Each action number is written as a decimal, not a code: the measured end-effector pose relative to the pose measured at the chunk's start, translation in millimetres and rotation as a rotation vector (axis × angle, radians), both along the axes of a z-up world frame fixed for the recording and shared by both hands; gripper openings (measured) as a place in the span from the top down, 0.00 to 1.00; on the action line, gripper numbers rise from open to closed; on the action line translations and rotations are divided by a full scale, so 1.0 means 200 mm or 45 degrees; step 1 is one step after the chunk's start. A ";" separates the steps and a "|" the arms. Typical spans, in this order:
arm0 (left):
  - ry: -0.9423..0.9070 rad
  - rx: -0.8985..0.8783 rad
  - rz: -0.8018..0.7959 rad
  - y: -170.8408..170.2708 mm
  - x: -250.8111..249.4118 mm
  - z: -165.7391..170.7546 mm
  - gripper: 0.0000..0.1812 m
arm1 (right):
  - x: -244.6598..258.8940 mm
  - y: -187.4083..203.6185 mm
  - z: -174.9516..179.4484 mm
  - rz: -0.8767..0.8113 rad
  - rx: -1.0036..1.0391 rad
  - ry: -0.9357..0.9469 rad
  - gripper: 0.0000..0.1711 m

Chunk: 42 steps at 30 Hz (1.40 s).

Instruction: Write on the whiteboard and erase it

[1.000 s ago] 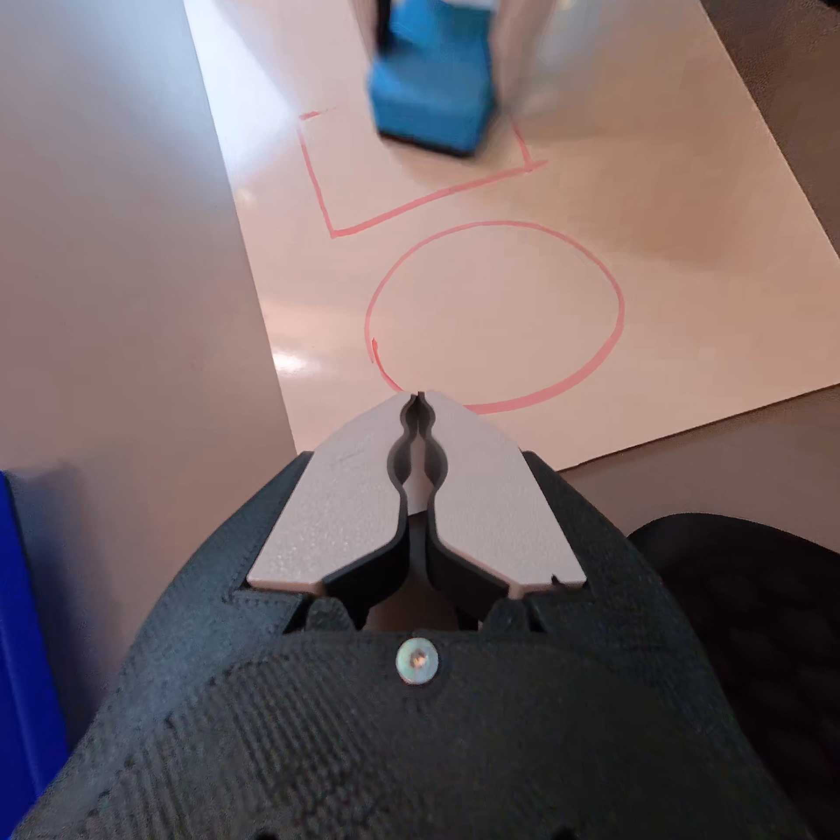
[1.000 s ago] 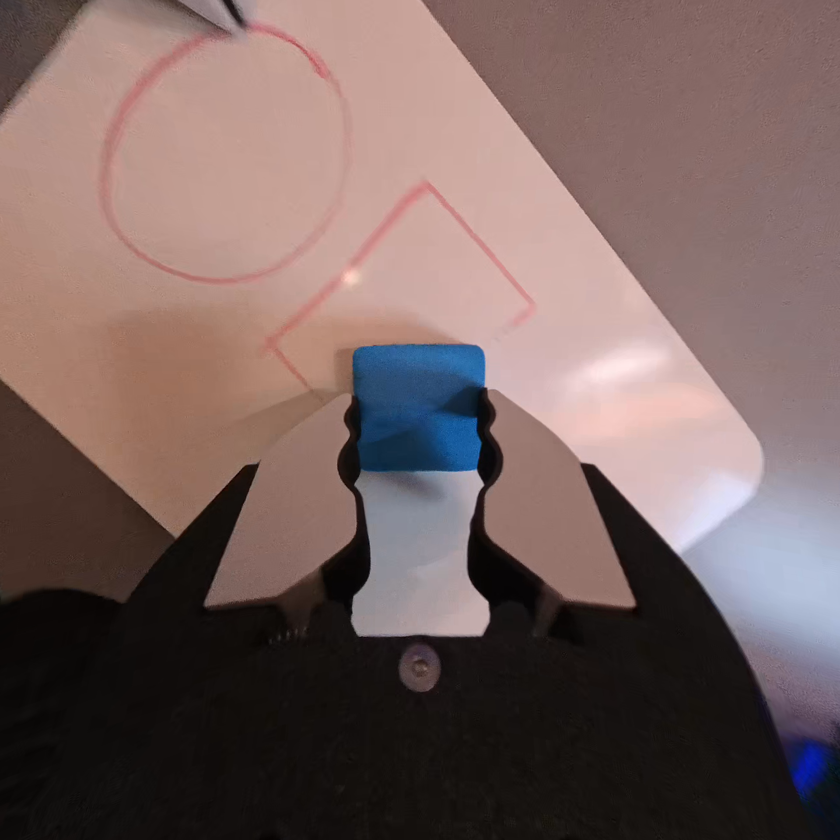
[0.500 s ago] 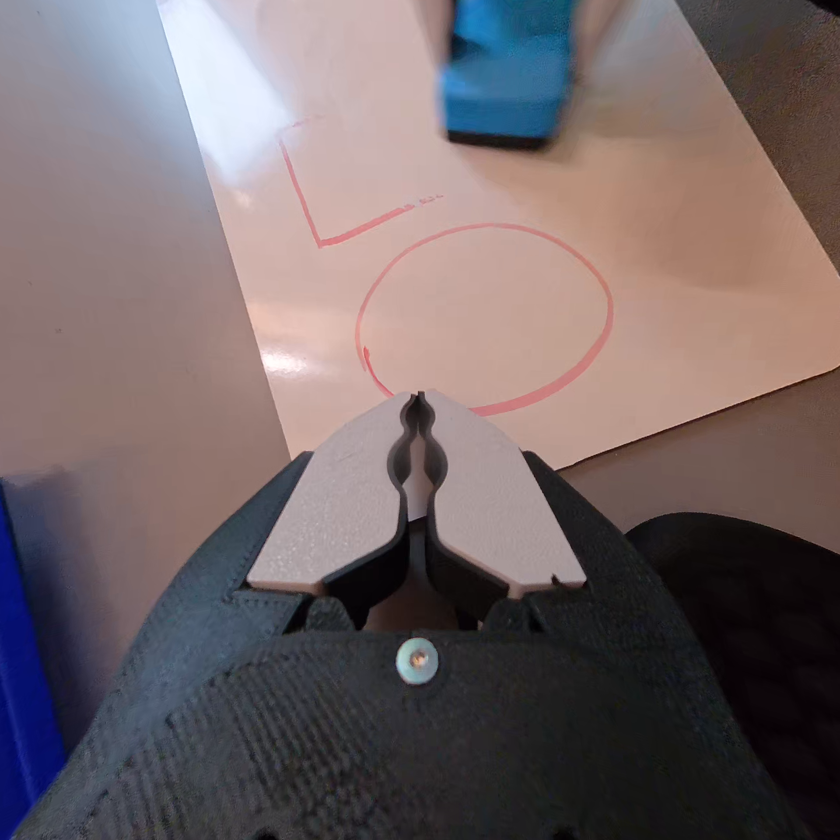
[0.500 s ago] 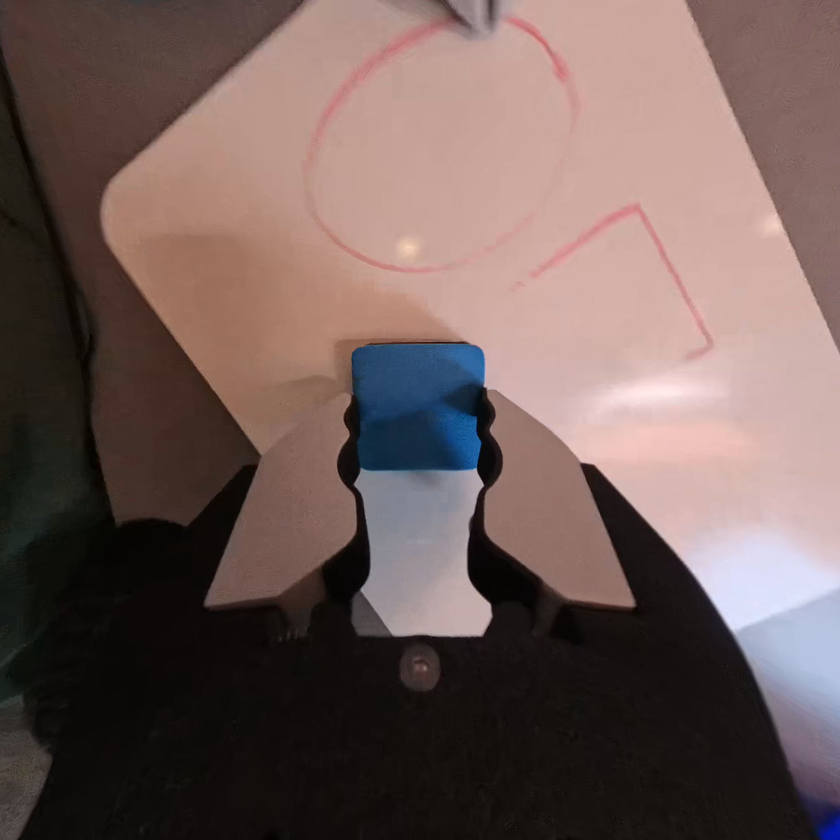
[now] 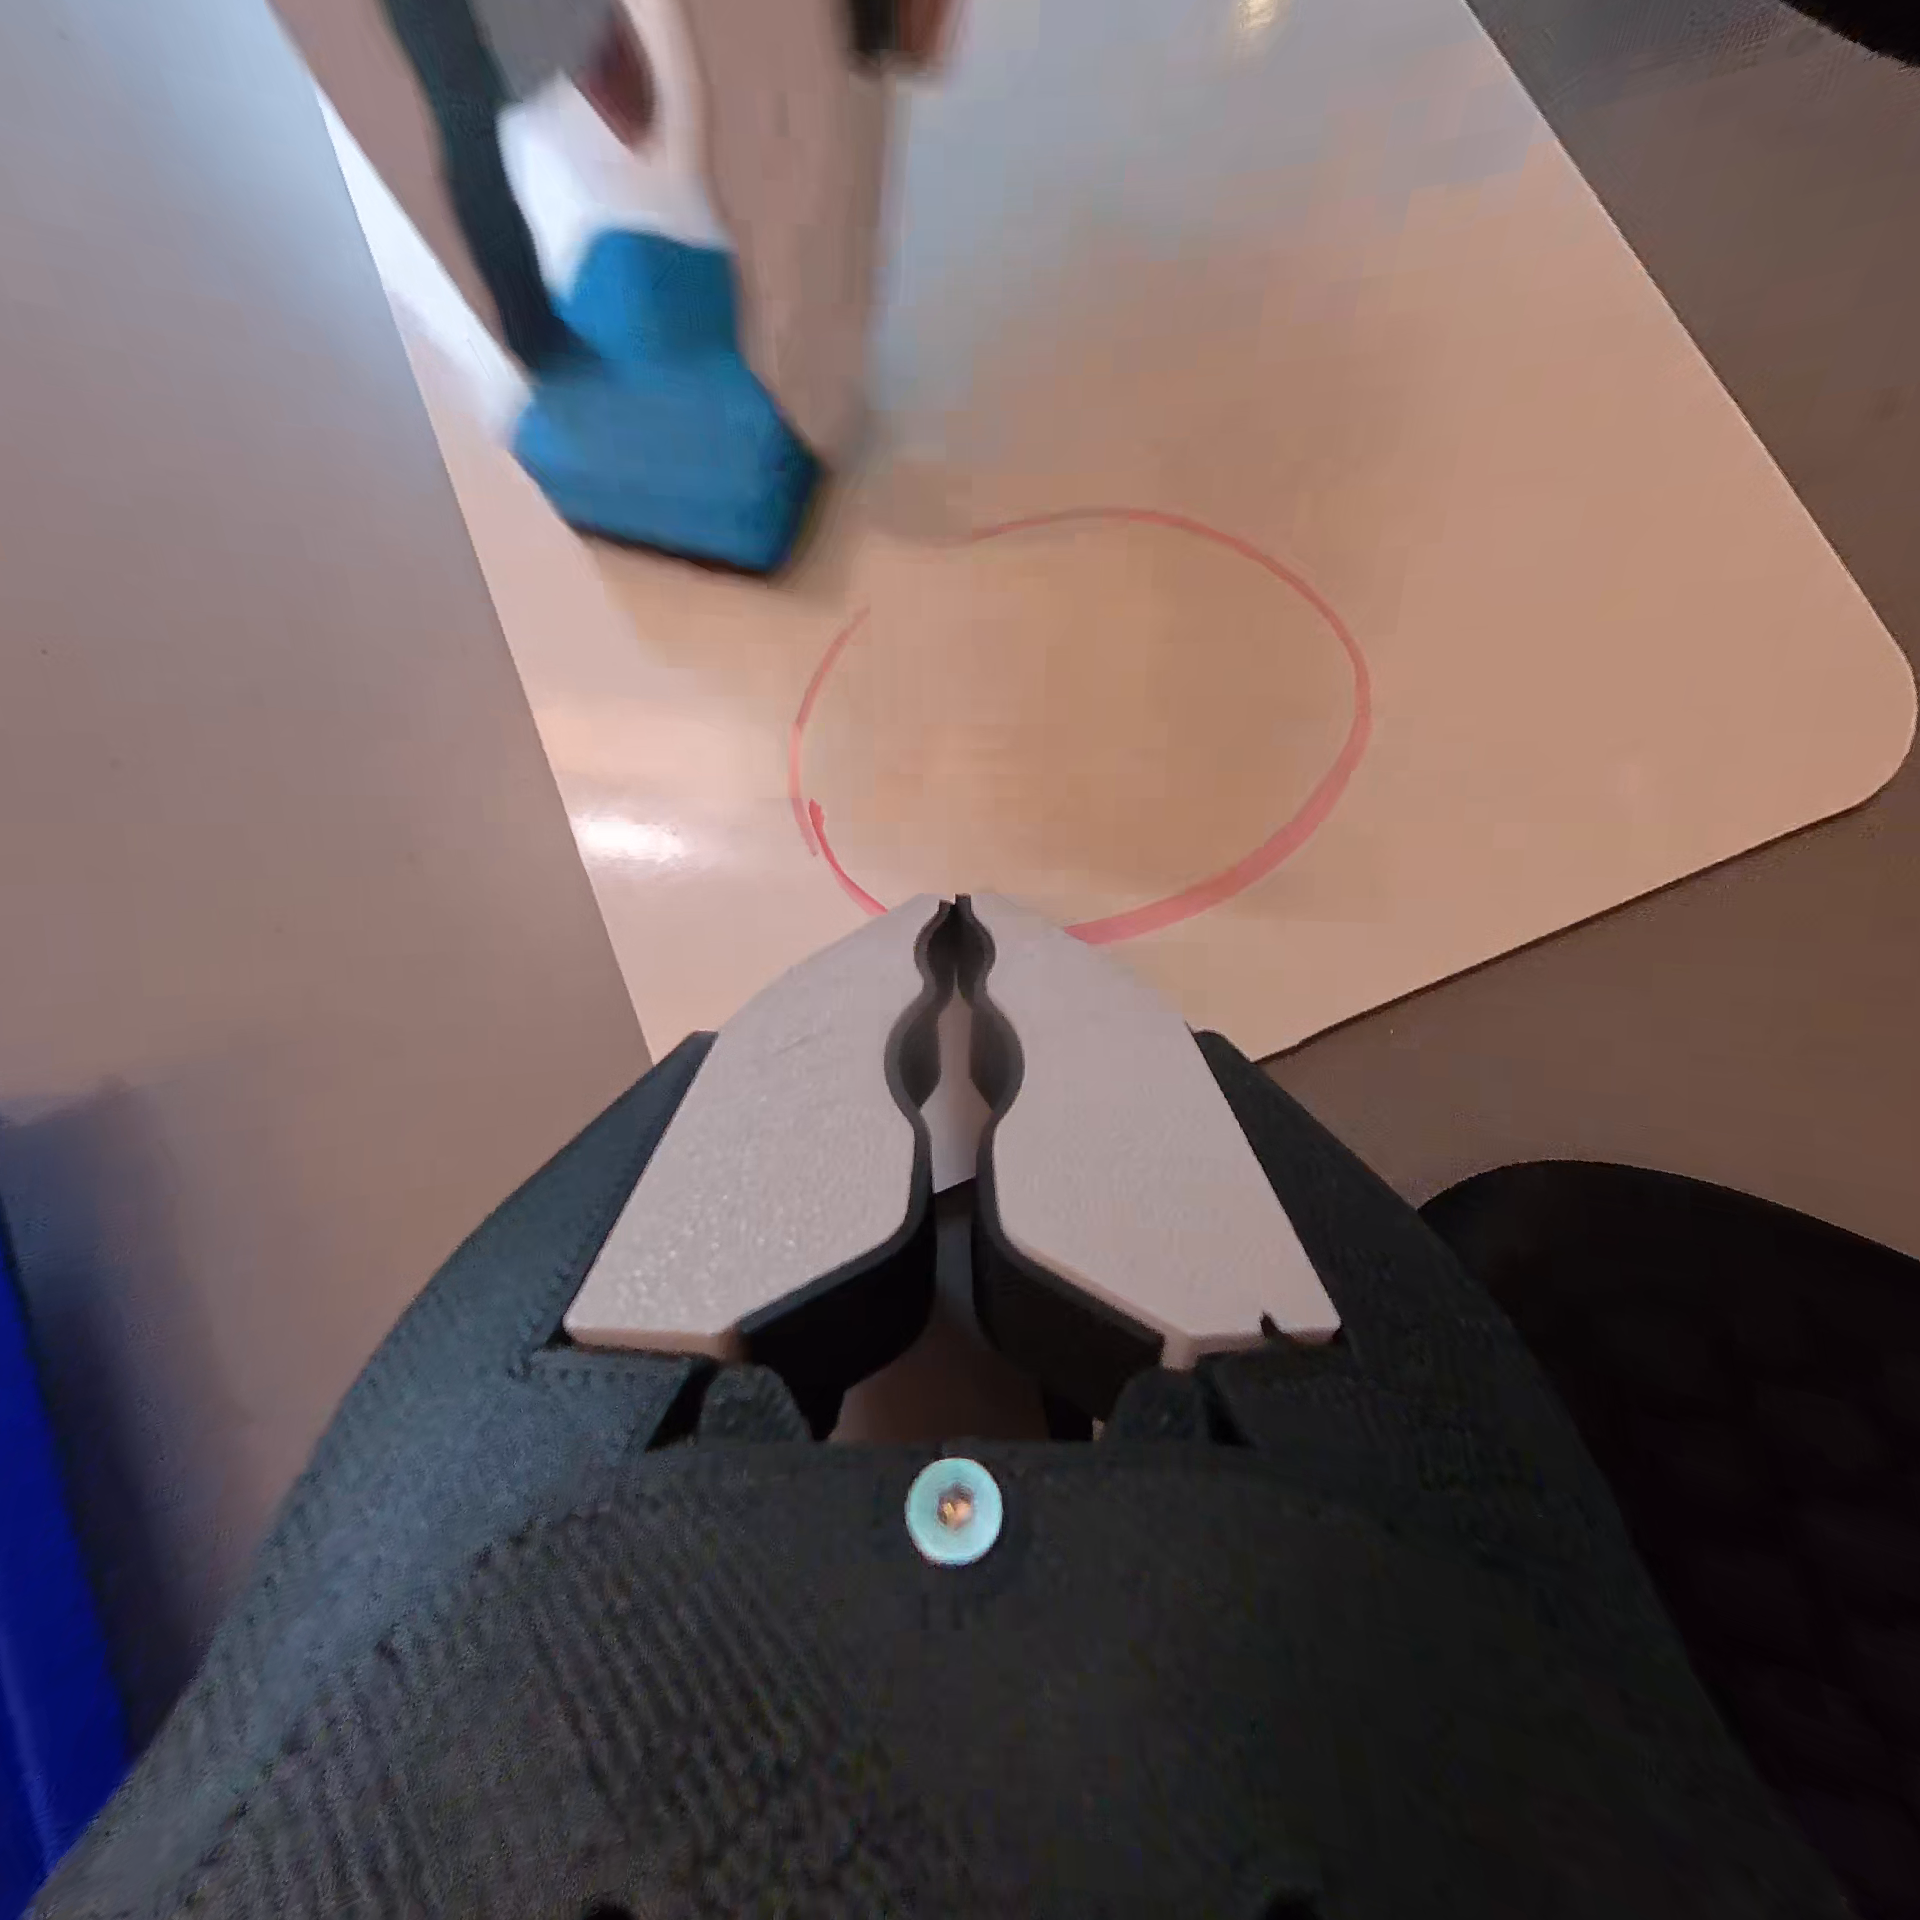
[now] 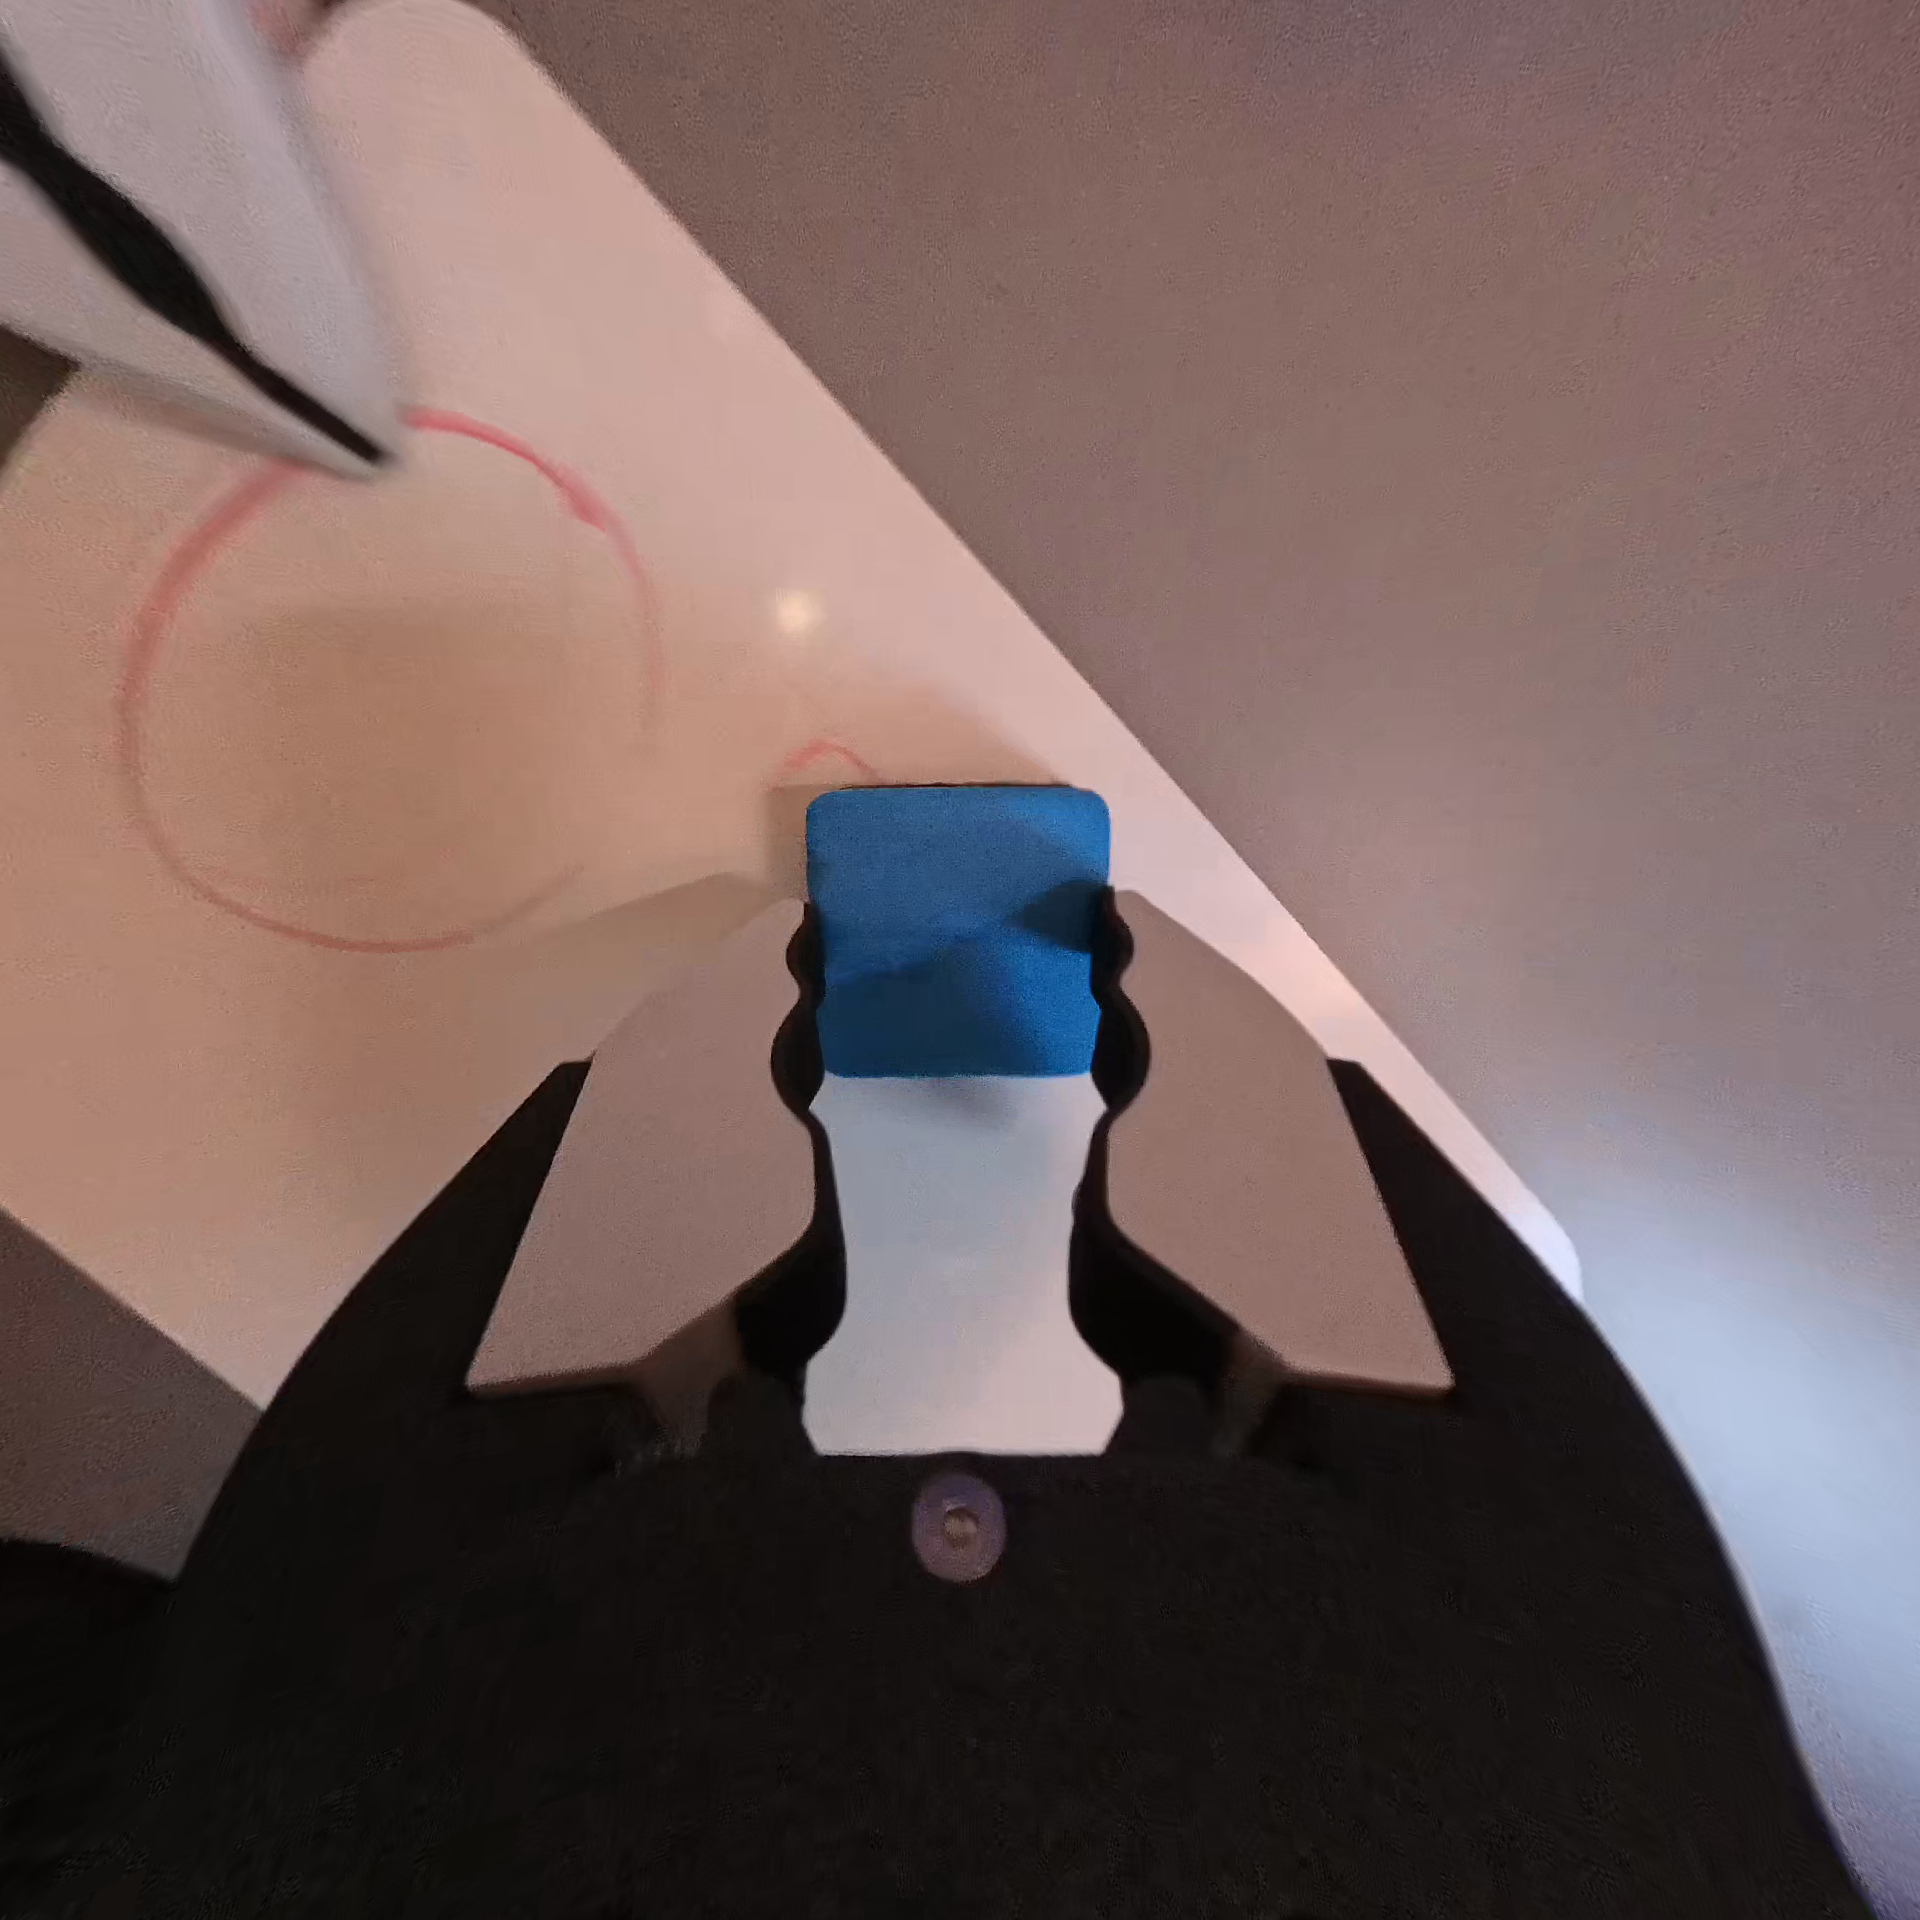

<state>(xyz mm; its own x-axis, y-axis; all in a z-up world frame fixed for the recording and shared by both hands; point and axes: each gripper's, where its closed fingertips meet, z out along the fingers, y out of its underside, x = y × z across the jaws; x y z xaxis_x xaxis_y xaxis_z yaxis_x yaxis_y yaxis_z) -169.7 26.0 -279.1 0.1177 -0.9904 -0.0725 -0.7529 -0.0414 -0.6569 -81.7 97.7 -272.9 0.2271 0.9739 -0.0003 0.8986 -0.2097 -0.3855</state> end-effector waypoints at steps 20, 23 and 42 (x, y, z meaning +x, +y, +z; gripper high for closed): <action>-0.022 -0.005 0.000 0.00 0.00 0.00 1.00 | -0.22 -0.26 0.01 0.235 -0.029 0.074 0.71; -0.029 -0.001 -0.005 -0.01 0.00 0.00 1.00 | -0.15 -0.60 0.01 0.437 -0.066 0.029 0.71; -0.023 -0.009 -0.021 0.00 -0.09 0.00 1.00 | -0.11 -0.73 0.01 0.496 -0.012 -0.007 0.70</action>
<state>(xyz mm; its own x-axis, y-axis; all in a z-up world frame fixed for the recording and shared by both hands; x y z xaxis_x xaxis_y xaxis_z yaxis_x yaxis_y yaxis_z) -188.0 26.3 -278.9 0.1026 -0.9927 -0.0633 -0.7413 -0.0339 -0.6703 -103.2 -49.0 -270.5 -0.1598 0.9871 -0.0093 0.9135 0.1443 -0.3805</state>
